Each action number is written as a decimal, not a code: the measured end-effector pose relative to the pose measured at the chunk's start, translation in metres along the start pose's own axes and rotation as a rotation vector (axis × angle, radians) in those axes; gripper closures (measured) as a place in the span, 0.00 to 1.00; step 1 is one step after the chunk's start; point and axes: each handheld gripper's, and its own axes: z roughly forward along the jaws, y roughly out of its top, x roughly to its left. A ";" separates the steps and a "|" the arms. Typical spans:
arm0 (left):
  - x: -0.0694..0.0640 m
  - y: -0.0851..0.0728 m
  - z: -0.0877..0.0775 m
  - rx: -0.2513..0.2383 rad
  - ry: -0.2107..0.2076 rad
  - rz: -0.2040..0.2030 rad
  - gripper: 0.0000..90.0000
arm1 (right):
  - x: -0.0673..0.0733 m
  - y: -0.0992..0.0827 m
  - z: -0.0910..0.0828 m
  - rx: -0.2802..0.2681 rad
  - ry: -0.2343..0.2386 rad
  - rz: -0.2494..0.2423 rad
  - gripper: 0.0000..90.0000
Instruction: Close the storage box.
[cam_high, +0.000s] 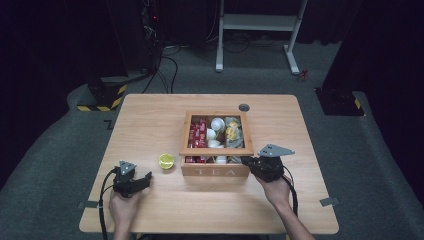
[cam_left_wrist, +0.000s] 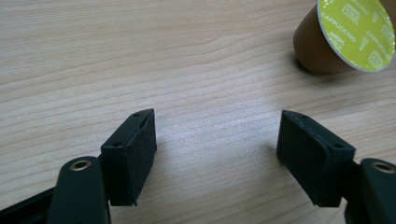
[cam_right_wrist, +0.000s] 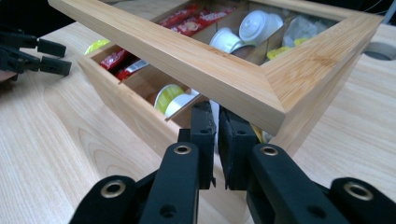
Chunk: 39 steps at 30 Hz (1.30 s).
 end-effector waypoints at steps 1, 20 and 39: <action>0.000 0.000 0.000 0.000 0.000 0.000 0.32 | 0.001 -0.002 0.000 0.005 0.002 0.003 0.93; 0.000 0.000 0.000 -0.002 -0.002 -0.006 0.32 | 0.008 -0.019 0.006 0.049 0.027 0.022 0.85; 0.000 0.000 0.000 -0.001 -0.004 -0.007 0.32 | 0.000 -0.023 -0.013 -0.016 -0.007 0.039 0.80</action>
